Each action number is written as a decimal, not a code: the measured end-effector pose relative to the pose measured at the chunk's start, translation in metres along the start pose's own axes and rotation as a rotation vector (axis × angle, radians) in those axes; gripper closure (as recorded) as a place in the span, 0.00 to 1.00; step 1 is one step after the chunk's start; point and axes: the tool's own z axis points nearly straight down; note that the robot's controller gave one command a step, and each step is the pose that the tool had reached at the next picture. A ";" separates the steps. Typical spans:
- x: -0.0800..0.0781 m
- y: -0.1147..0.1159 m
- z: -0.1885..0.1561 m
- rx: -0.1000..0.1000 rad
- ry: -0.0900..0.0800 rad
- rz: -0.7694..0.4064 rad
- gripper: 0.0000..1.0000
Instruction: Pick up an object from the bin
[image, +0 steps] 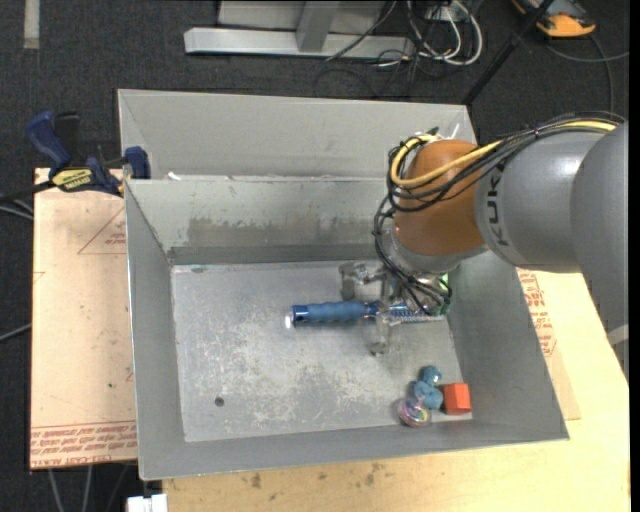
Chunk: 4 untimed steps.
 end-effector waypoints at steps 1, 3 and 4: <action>-0.001 -0.022 -0.035 0.005 -0.008 -0.073 0.00; -0.017 -0.015 -0.002 0.000 -0.002 -0.022 0.00; -0.018 -0.015 -0.002 0.000 -0.004 -0.023 0.00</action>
Offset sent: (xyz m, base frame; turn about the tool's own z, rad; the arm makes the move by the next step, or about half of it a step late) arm 0.0061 -0.0210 0.0334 -0.0768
